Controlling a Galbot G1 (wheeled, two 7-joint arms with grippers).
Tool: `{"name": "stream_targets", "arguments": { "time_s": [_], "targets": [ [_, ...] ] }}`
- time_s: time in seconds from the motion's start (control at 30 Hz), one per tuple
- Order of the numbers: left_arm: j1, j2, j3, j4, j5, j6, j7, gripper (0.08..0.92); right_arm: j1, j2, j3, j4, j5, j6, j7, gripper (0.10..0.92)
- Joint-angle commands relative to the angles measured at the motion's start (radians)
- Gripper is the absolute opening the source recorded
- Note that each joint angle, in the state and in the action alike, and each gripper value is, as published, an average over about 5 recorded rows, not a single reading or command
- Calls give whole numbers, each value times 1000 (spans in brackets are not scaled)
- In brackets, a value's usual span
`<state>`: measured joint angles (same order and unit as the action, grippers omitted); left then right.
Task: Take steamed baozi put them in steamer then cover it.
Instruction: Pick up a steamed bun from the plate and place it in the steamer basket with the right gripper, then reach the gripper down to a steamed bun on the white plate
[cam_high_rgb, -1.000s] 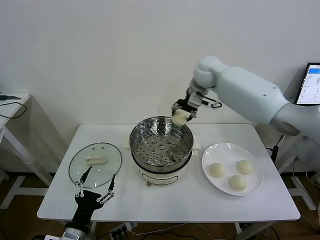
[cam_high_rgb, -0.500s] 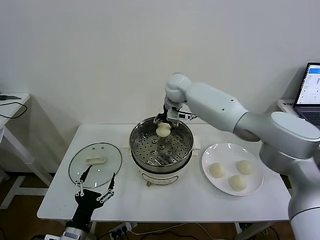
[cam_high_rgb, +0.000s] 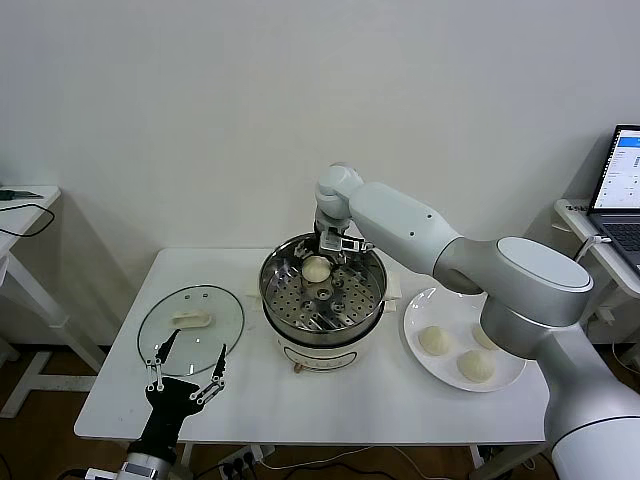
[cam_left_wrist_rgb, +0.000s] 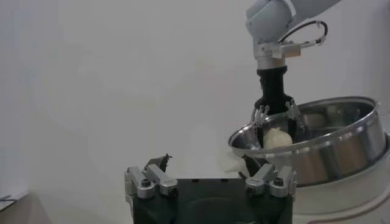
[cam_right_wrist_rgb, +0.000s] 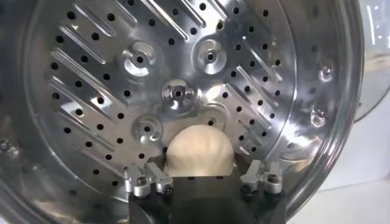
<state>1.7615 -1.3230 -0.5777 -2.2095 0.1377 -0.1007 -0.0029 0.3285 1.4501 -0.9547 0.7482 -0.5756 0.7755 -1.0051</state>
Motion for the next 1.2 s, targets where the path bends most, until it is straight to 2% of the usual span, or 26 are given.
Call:
{"name": "stream_targets", "arguments": {
  "time_s": [0.03,0.17,0.27,0.43,0.57,0.83,1.2],
  "targets": [
    [-1,1,-1,-1,-1,2,0,823,10,-18,4,35,31,0,-15,822],
    [0,0,-3,-4,-1,3,0,823,98,-139,-28,192,294,-124,-140,823],
    [0,2,-3,-4,-1,2,0,823,216,-273,-101,286,571,-322,-215,823],
    [-4,6,3,-7,0,4,0,823,377,-456,-257,293,909,-693,-257,823],
    [-8,8,11,-6,1,4,0,823,383,-583,-359,287,1050,-849,-239,823],
    [-8,8,20,-8,4,5,-1,823,234,-753,-470,363,1097,-923,-159,823],
    [10,-10,23,5,32,-6,-8,823,10,-713,-417,354,1020,-951,-74,823]
  ]
}}
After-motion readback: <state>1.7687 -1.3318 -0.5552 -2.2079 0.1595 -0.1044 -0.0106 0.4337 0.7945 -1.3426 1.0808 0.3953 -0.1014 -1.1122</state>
